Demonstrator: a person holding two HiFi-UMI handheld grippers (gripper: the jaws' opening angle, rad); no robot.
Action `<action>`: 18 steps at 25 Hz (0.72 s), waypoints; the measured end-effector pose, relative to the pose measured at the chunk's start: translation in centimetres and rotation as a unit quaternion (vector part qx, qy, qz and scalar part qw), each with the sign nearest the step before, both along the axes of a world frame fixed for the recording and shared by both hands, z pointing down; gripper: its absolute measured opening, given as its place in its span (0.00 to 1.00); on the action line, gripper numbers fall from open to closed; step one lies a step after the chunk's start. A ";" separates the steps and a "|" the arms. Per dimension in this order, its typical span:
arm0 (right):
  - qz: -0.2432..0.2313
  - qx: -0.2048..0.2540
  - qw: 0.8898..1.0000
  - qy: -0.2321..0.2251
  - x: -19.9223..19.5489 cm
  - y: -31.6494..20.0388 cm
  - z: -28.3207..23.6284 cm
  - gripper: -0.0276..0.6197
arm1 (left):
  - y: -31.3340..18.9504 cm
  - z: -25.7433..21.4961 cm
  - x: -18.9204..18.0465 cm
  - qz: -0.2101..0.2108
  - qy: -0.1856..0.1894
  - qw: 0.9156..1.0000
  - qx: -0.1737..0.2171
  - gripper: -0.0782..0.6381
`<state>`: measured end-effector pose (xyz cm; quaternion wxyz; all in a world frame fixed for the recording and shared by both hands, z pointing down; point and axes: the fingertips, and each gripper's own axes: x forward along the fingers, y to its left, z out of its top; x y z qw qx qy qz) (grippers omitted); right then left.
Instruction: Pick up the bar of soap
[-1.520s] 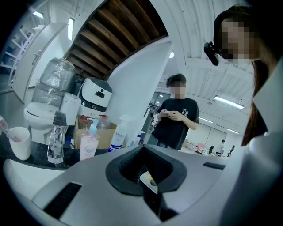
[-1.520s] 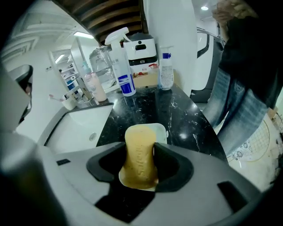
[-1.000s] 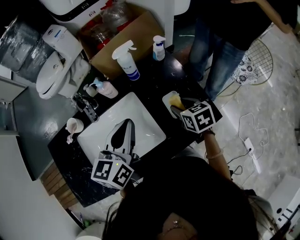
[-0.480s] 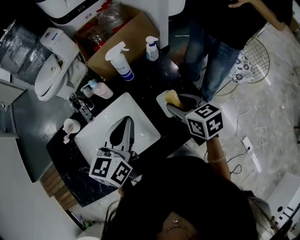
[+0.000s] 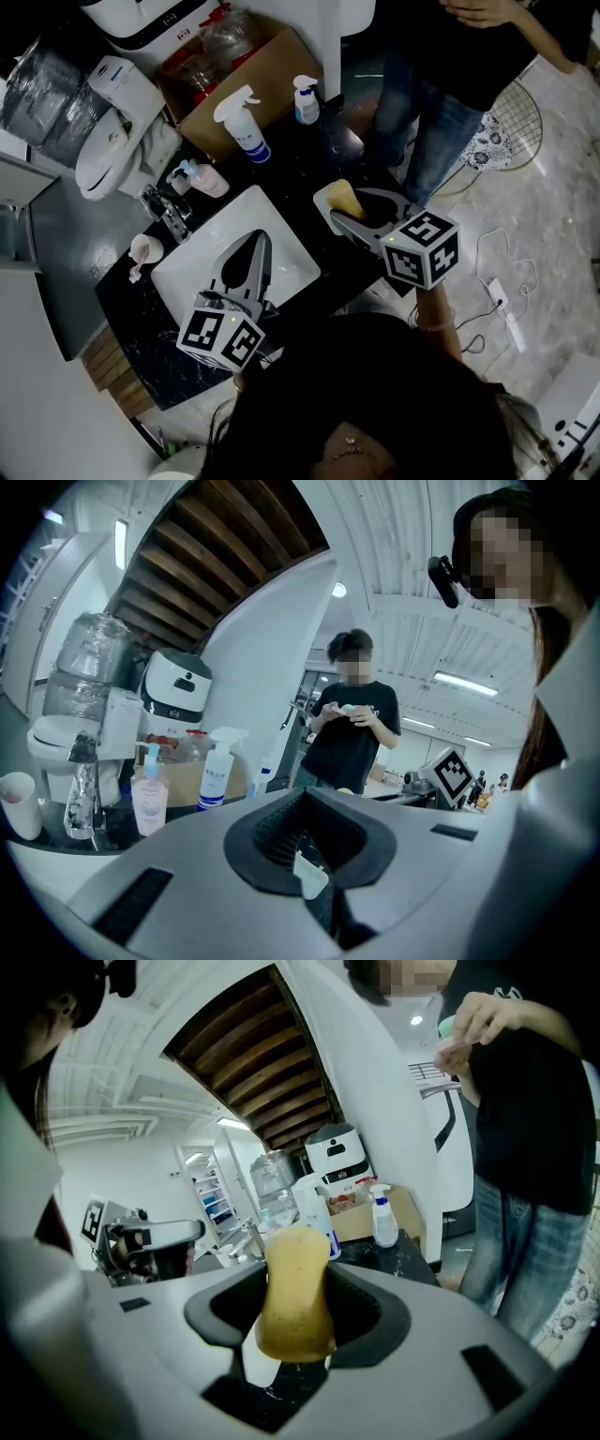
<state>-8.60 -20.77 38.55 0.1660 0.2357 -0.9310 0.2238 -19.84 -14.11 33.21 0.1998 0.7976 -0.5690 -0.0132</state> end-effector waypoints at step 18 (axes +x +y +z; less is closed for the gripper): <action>-0.034 0.032 0.996 -0.074 0.6 1.8 -5.2 0.36 | 0.4 -1.4 2.2 0.017 -0.008 1.000 0.014 0.12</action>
